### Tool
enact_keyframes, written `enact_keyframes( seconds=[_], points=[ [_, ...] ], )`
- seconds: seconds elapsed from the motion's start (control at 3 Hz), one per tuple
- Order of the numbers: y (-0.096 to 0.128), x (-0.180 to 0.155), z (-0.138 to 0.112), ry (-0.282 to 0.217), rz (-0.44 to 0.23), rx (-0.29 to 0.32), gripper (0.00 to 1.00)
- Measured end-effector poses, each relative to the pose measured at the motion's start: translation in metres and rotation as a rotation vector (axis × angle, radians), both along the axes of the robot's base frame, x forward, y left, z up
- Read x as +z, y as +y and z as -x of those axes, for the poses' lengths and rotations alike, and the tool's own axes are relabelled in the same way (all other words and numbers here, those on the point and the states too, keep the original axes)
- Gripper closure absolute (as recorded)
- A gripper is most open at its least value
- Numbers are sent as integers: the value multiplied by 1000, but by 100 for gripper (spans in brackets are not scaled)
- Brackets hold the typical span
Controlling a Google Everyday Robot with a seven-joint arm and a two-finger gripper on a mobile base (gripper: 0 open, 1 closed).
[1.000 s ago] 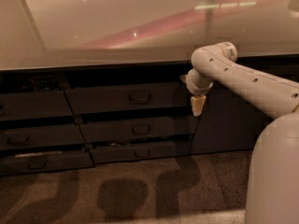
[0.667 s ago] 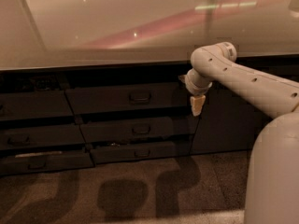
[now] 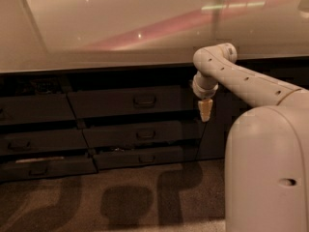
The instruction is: Open top drawer
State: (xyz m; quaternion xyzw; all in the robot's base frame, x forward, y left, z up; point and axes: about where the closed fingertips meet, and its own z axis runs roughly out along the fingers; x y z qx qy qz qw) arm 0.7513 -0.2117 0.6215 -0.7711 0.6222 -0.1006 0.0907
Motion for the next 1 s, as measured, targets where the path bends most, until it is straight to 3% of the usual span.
enact_keyframes(
  seconds=[0.33,1.0],
  points=[
    [-7,-2,-2,9,6,-13,0],
    [-7,-2,-2,9,6,-13,42]
  ],
)
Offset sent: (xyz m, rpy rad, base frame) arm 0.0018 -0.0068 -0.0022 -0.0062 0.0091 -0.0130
